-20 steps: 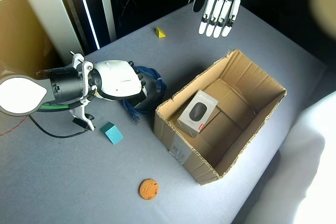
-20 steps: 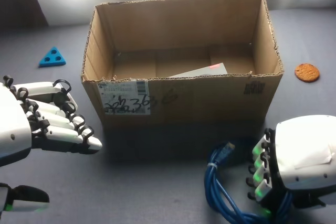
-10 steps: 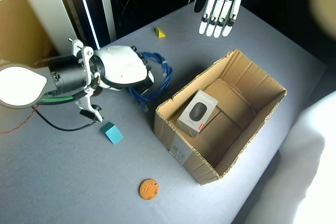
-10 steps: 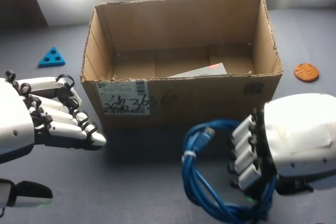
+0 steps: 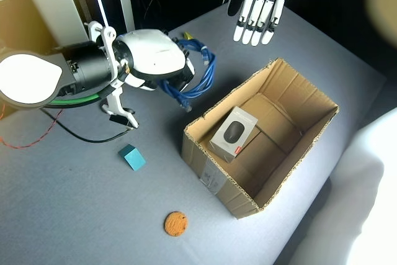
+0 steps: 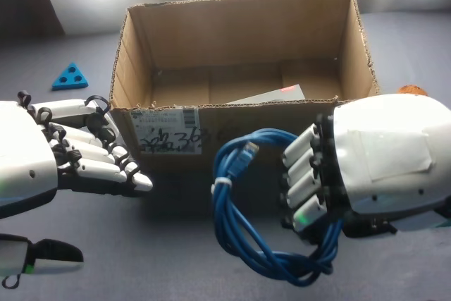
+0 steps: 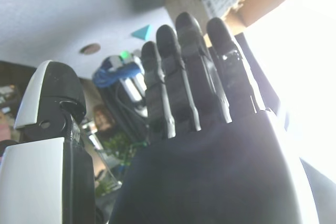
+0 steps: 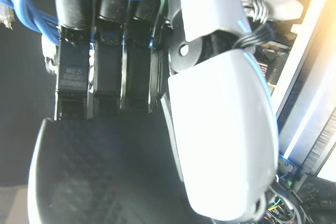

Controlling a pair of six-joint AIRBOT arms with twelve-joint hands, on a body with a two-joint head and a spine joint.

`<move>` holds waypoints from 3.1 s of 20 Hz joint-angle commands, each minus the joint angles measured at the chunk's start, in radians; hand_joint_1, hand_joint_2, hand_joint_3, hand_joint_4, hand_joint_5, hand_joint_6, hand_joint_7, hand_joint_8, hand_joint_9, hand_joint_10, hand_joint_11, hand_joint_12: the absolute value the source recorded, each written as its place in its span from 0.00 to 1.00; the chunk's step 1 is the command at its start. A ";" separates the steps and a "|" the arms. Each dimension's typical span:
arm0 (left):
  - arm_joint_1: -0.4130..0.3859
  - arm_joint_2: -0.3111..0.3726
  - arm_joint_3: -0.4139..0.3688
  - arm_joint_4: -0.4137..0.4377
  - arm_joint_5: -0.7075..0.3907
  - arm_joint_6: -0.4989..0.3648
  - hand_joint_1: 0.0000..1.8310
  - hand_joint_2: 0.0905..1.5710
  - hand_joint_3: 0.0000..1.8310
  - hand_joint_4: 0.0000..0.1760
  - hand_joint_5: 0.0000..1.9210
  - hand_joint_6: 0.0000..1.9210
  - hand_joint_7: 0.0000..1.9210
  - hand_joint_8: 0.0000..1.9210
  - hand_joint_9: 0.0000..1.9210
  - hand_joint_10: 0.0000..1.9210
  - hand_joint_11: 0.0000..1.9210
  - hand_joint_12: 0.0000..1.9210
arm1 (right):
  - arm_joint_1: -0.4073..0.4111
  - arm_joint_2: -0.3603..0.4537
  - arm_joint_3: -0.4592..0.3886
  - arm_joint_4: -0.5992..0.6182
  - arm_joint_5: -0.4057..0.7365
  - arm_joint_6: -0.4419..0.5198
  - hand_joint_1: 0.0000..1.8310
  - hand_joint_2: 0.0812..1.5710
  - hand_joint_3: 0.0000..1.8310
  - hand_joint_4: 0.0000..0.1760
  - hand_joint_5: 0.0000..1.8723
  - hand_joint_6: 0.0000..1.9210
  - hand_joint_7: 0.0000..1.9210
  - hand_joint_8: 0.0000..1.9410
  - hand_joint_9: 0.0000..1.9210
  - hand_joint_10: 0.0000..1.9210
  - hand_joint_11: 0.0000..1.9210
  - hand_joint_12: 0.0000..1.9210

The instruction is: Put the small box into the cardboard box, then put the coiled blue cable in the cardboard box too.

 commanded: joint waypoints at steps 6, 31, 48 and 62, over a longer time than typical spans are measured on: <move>-0.013 0.004 0.000 -0.044 -0.091 -0.001 0.38 0.74 0.00 0.00 0.27 0.00 0.29 0.00 0.27 0.00 0.01 0.47 | 0.090 0.008 -0.008 0.062 0.064 -0.001 0.75 0.68 0.00 0.00 0.56 0.48 0.53 0.39 0.48 0.60 0.43 0.60; -0.028 0.002 0.002 -0.049 -0.089 0.001 0.38 0.74 0.00 0.00 0.26 0.00 0.28 0.00 0.27 0.00 0.00 0.46 | 0.180 -0.123 0.225 0.372 -0.034 -0.139 0.77 0.66 0.00 0.00 0.61 0.33 0.53 0.41 0.53 0.56 0.47 0.63; -0.030 0.001 -0.001 -0.047 -0.089 0.000 0.37 0.74 0.00 0.00 0.27 0.00 0.29 0.00 0.28 0.00 0.02 0.46 | 0.173 -0.250 0.413 0.474 -0.053 -0.141 0.82 0.65 0.00 0.00 0.58 0.38 0.58 0.29 0.56 0.45 0.48 0.74; -0.036 0.000 -0.002 -0.048 -0.089 0.000 0.38 0.74 0.00 0.00 0.26 0.00 0.28 0.00 0.27 0.00 0.01 0.47 | 0.174 -0.249 0.414 0.470 -0.047 -0.141 0.58 0.57 0.00 0.00 0.33 0.00 0.30 0.00 0.30 0.00 0.09 0.55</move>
